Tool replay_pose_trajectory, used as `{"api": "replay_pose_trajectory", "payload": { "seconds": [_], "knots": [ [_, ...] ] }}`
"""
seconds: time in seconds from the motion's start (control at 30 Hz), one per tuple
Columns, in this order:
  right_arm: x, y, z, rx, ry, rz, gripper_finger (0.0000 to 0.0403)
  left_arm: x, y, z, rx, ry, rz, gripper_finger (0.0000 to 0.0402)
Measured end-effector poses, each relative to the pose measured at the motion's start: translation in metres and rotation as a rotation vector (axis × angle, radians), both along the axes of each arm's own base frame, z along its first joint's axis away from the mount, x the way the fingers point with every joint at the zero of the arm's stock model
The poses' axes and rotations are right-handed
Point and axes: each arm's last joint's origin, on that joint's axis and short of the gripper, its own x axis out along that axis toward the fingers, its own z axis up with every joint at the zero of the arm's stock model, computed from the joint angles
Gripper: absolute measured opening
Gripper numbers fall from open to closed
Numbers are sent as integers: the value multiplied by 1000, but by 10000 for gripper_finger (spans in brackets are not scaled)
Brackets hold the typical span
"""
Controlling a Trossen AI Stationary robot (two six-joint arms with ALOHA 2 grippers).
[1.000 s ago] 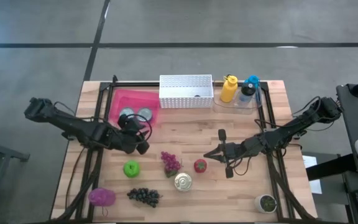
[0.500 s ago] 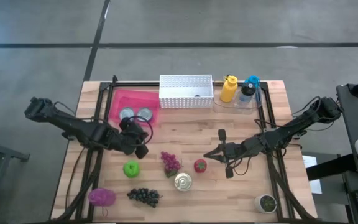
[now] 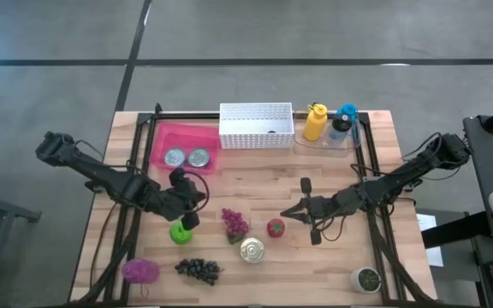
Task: Pick & Place Food Item
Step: Put the red tomato into the white bin
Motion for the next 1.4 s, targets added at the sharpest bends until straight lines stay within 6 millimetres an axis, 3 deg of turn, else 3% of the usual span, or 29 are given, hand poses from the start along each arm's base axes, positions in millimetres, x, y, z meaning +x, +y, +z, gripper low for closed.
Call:
{"api": "replay_pose_trajectory", "payload": {
  "seconds": [0.27,0.47,0.77,0.93,1.23,1.4],
  "knots": [
    [0,0,-1,-25,7,2,8,0,0,0,2,1,-2,38],
    [-1,0,-9,4,115,-7,8,0,0,0,4,2,-4,38],
    [7,23,13,-89,346,45,8,0,0,0,14,6,-13,38],
    [19,37,17,-97,391,19,8,0,0,0,15,7,-14,38],
    [41,49,22,-110,479,-24,8,0,0,-1,15,7,-14,38],
    [44,50,30,-93,486,-52,8,0,0,-1,14,7,-12,38]
  ]
}}
